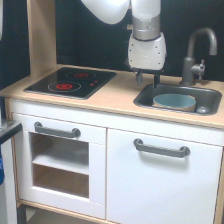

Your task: Place the pot in the sink

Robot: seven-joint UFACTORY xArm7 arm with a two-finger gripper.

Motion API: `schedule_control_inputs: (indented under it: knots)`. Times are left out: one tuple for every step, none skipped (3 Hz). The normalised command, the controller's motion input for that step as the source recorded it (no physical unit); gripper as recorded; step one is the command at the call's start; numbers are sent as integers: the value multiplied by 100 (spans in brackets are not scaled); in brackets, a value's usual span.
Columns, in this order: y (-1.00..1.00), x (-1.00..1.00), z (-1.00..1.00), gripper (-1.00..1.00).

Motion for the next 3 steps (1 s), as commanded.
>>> schedule_control_inputs:
  knots:
    - [-8,-28,56,100]
    - [-7,-32,56,100]
    - [-4,-33,51,100]
